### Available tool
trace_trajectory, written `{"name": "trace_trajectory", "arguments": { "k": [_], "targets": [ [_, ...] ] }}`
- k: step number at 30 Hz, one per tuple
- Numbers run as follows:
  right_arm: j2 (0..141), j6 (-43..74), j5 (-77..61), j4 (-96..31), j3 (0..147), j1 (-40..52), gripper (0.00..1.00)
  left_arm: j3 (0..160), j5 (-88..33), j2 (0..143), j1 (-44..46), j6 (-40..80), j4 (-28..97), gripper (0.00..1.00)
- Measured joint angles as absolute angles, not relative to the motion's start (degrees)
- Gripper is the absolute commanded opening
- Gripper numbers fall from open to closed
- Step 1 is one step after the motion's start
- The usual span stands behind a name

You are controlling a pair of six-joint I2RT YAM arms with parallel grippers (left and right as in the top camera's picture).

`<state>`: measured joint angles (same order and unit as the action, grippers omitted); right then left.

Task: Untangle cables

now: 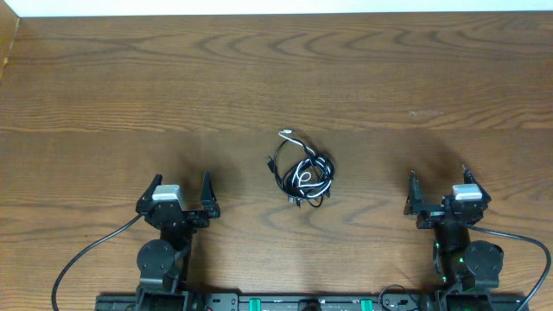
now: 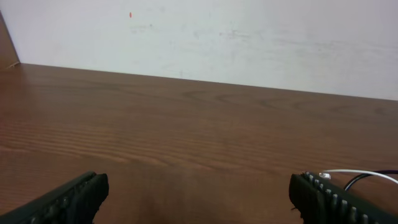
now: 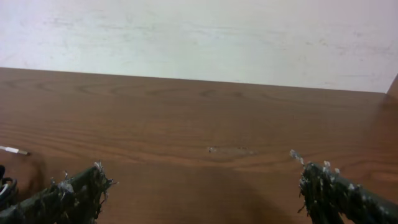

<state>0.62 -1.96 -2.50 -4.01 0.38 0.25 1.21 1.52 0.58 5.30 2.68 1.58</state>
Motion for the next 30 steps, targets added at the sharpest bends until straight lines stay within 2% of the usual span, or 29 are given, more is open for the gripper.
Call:
{"name": "trace_trajectory", "arguments": {
  "k": [30],
  "targets": [
    [1.0, -2.0, -1.5, -4.0, 0.4, 0.3, 0.99, 1.2, 1.5, 0.6, 5.3, 2.7, 1.6, 0.98]
  ]
}}
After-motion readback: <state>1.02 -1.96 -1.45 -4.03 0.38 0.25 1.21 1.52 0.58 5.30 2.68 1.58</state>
